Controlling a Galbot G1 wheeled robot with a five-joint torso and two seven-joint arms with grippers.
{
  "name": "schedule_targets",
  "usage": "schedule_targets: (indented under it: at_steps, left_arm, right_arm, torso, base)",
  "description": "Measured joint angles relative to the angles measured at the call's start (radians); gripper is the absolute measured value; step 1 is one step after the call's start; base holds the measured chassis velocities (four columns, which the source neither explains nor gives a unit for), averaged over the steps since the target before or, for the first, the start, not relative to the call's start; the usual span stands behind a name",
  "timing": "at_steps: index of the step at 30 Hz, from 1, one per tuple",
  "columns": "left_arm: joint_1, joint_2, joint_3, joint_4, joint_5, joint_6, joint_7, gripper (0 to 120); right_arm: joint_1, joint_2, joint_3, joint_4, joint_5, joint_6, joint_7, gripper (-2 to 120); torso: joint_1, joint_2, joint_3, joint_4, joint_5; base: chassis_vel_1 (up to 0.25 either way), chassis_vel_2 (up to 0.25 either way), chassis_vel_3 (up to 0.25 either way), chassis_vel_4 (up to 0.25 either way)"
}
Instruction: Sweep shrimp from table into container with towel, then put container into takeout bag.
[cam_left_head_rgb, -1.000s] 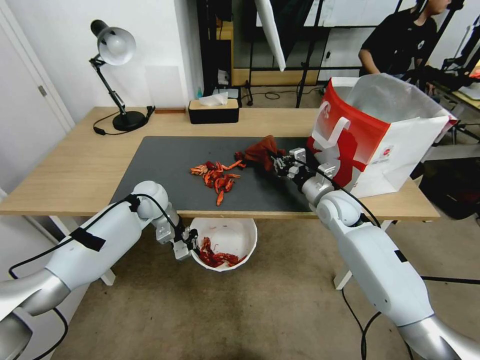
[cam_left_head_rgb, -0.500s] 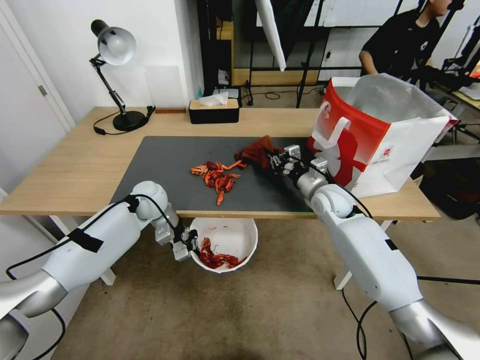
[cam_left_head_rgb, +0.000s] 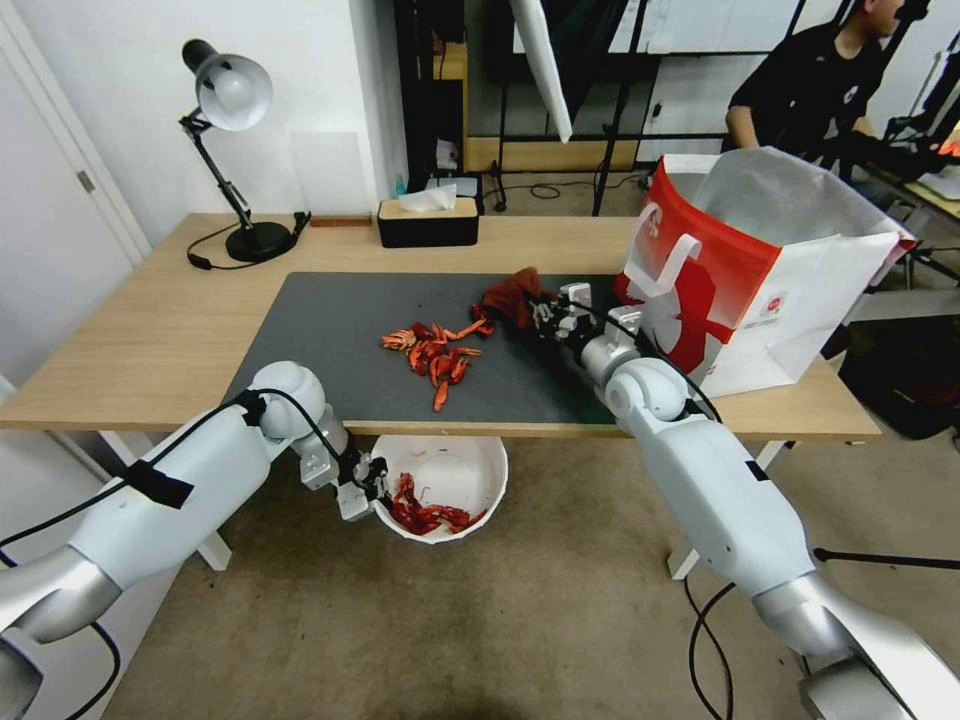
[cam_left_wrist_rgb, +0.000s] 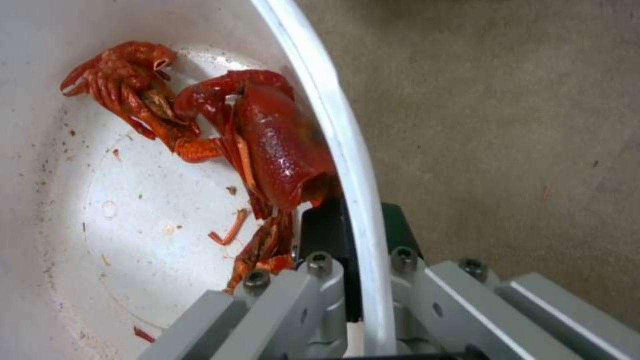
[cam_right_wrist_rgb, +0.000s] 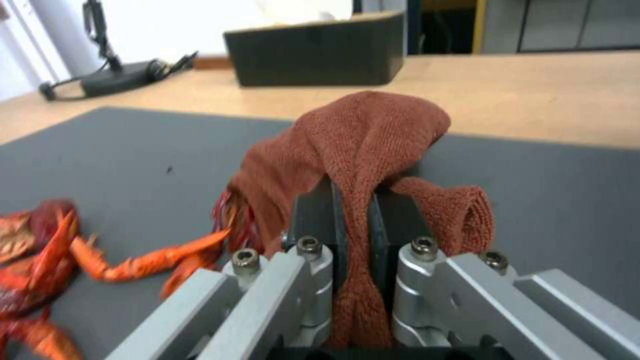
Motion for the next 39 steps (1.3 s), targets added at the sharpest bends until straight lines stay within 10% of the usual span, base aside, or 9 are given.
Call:
schedule_targets:
  at_steps: [39]
  left_arm:
    - [0.002, 0.025, -0.029, 0.004, -0.010, -0.002, -0.001, 0]
  right_arm:
    - [-0.108, -0.094, -0.076, 0.145, 0.002, -0.001, -0.287, 4]
  torso:
    - [0.000, 0.000, 0.000, 0.0000, 0.0001]
  base:
    - [0.000, 0.000, 0.000, 0.000]
